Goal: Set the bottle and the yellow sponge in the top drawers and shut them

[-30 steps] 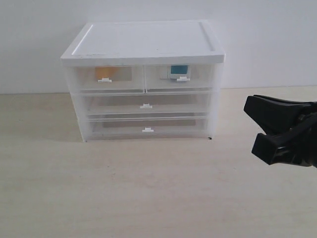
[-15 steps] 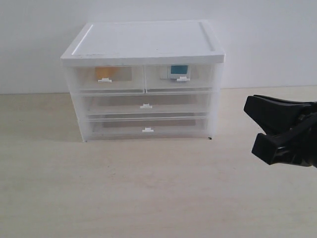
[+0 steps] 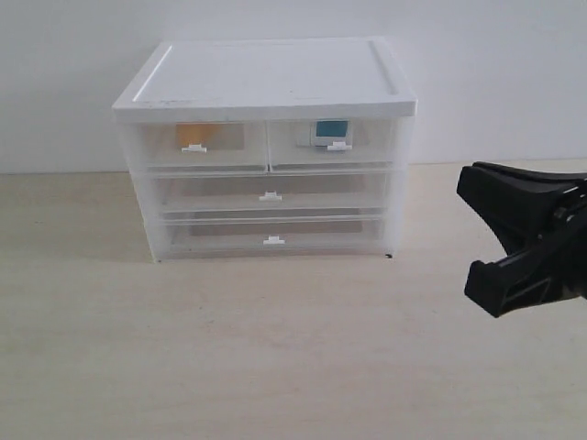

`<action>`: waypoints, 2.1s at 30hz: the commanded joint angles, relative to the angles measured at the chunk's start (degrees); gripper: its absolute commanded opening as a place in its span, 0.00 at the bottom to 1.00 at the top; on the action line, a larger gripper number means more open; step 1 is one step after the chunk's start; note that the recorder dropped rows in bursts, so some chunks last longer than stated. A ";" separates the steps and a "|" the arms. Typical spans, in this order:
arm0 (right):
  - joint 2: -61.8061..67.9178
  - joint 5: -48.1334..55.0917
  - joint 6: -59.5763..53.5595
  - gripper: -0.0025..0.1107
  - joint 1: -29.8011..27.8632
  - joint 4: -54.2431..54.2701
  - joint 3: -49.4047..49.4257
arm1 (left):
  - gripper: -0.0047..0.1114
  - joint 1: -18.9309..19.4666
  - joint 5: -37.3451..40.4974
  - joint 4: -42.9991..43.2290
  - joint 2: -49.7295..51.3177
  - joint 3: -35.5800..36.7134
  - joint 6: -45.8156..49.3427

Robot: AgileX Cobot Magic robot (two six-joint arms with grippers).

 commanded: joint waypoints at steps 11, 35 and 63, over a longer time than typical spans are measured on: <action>-31.76 23.59 -9.39 0.02 -16.51 1.01 7.11 | 0.07 0.17 -0.17 0.11 -0.22 0.21 -0.47; -50.40 36.80 -8.89 0.02 -28.18 2.09 17.83 | 0.07 0.17 -0.17 0.11 -0.22 0.21 -0.47; -50.40 46.89 9.88 0.02 -28.18 -16.34 17.83 | 0.07 0.17 -0.17 0.11 -0.22 0.21 -0.47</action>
